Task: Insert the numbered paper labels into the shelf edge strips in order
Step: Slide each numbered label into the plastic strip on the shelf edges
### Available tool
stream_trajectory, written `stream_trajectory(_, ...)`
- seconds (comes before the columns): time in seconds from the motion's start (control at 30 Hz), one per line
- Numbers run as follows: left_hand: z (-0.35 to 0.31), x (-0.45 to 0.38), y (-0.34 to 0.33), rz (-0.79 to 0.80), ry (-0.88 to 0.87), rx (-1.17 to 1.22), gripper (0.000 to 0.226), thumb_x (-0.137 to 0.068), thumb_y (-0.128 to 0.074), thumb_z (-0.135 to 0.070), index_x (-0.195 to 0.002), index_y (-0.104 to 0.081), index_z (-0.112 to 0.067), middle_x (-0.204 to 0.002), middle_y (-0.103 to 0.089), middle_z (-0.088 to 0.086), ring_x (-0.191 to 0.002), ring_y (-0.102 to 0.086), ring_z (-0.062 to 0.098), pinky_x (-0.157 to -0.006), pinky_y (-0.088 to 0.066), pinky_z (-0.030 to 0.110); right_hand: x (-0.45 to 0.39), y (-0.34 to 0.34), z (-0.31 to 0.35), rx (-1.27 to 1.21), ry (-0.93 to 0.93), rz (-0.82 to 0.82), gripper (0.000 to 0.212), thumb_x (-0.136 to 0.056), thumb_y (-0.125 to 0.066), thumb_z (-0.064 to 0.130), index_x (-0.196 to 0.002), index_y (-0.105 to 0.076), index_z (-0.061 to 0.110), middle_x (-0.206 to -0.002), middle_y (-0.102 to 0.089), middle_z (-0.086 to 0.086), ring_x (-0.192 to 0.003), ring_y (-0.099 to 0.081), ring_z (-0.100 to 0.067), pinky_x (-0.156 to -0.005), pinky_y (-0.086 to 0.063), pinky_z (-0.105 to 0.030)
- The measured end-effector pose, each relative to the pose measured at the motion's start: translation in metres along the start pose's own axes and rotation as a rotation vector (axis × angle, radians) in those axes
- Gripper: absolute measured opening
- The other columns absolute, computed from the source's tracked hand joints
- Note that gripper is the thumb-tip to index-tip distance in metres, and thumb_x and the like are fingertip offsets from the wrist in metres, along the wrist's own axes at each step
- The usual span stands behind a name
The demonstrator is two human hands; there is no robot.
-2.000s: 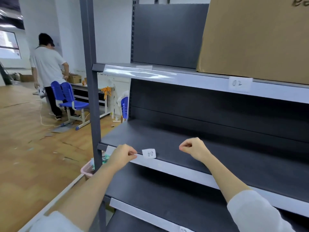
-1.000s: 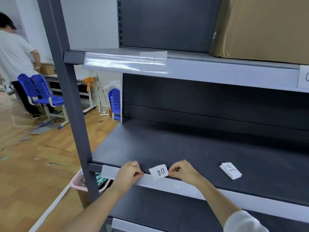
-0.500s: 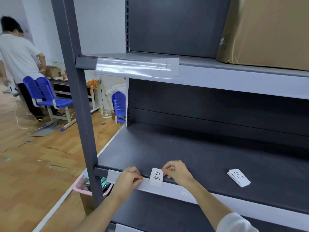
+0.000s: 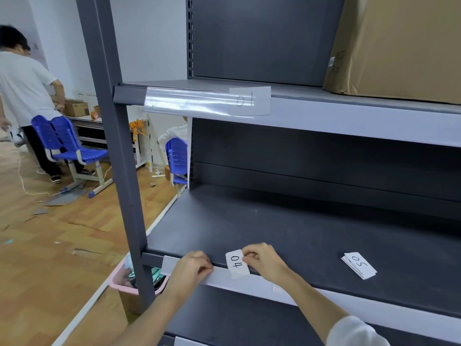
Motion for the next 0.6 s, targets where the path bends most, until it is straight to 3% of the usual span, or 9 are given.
stream_trajectory(0.03, 0.0, 0.0, 0.0, 0.002, 0.004, 0.007, 0.013, -0.07, -0.06, -0.018, -0.066, -0.07, -0.011, -0.075, -0.069, 0.003, -0.08, -0.053, 0.007, -0.07, -0.035, 0.0, -0.003, 0.001, 0.002, 0.021, 0.023, 0.007, 0.02, -0.089, -0.049, 0.005, -0.087, -0.069, 0.005, -0.087, -0.069, -0.023, -0.063, -0.054, -0.021, -0.061, -0.039, -0.019)
stream_trajectory(0.1, 0.0, 0.001, 0.0, -0.005, 0.01, 0.013, 0.014, -0.07, -0.06, -0.019, -0.065, -0.07, -0.01, -0.075, -0.068, 0.003, -0.08, -0.053, 0.004, -0.071, -0.035, 0.0, -0.005, 0.002, 0.007, 0.112, 0.06, 0.061, 0.025, -0.089, -0.046, 0.006, -0.095, -0.071, 0.006, -0.08, -0.069, -0.01, -0.066, -0.05, -0.016, -0.063, -0.038, -0.026)
stream_trajectory(0.17, 0.0, 0.002, 0.001, -0.018, 0.007, 0.013, 0.014, -0.07, -0.061, -0.019, -0.066, -0.071, -0.01, -0.074, -0.064, -0.005, -0.08, -0.051, 0.0, -0.072, -0.034, -0.002, -0.006, -0.001, 0.013, 0.214, 0.093, 0.113, 0.027, -0.086, -0.043, 0.006, -0.088, -0.07, 0.004, -0.063, -0.051, -0.005, -0.064, -0.041, -0.018, -0.063, -0.035, -0.034)
stream_trajectory(0.23, 0.0, 0.002, 0.001, -0.024, -0.002, 0.003, 0.011, -0.071, -0.063, -0.016, -0.067, -0.071, -0.01, -0.075, -0.064, -0.005, -0.081, -0.051, 0.0, -0.073, -0.035, -0.001, -0.005, -0.006, 0.017, 0.3, 0.109, 0.142, 0.025, -0.082, -0.04, 0.005, -0.074, -0.063, -0.002, -0.067, -0.04, -0.019, -0.066, -0.032, -0.03, -0.062, -0.034, -0.042)
stream_trajectory(0.27, 0.0, 0.002, 0.001, -0.027, -0.011, -0.006, 0.009, -0.071, -0.064, -0.013, -0.067, -0.071, -0.01, -0.075, -0.067, -0.001, -0.081, -0.052, 0.003, -0.073, -0.037, 0.003, -0.004, -0.009, 0.018, 0.317, 0.098, 0.153, 0.027, -0.081, -0.04, 0.004, -0.067, -0.064, 0.001, -0.068, -0.043, -0.021, -0.068, -0.034, -0.033, -0.064, -0.037, -0.044)
stream_trajectory(0.33, -0.001, 0.002, 0.002, -0.035, -0.027, -0.025, 0.007, -0.07, -0.065, -0.011, -0.065, -0.071, -0.01, -0.075, -0.07, 0.004, -0.081, -0.053, 0.008, -0.072, -0.04, 0.013, -0.003, -0.012, 0.016, 0.294, 0.077, 0.147, 0.031, -0.083, -0.043, 0.004, -0.073, -0.072, 0.01, -0.074, -0.062, -0.012, -0.071, -0.048, -0.029, -0.072, -0.046, -0.042)
stream_trajectory(0.43, -0.003, 0.002, 0.002, -0.033, -0.049, -0.023, 0.008, -0.068, -0.066, -0.01, -0.062, -0.068, -0.014, -0.072, -0.069, 0.001, -0.077, -0.054, 0.009, -0.069, -0.041, 0.018, -0.002, -0.004, 0.014, 0.221, 0.06, 0.095, 0.02, -0.085, -0.055, 0.011, -0.095, -0.07, 0.003, -0.099, -0.072, -0.014, -0.082, -0.063, -0.022, -0.081, -0.053, -0.034)
stream_trajectory(0.6, -0.002, 0.003, 0.001, -0.033, -0.052, -0.022, 0.013, -0.073, -0.069, -0.003, -0.065, -0.069, -0.013, -0.073, -0.062, -0.013, -0.078, -0.052, 0.001, -0.071, -0.038, 0.006, 0.001, 0.014, 0.004, 0.2, 0.047, 0.08, 0.013, -0.083, -0.061, 0.011, -0.087, -0.072, 0.006, -0.076, -0.064, 0.002, -0.061, -0.054, -0.002, -0.062, -0.044, -0.012)
Point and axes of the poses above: each hand's wrist, its own x-axis away from the middle knuckle, its own y-axis out of the back of the hand, z = x × y, the point moved 4 cm from there along -x, towards the middle knuckle
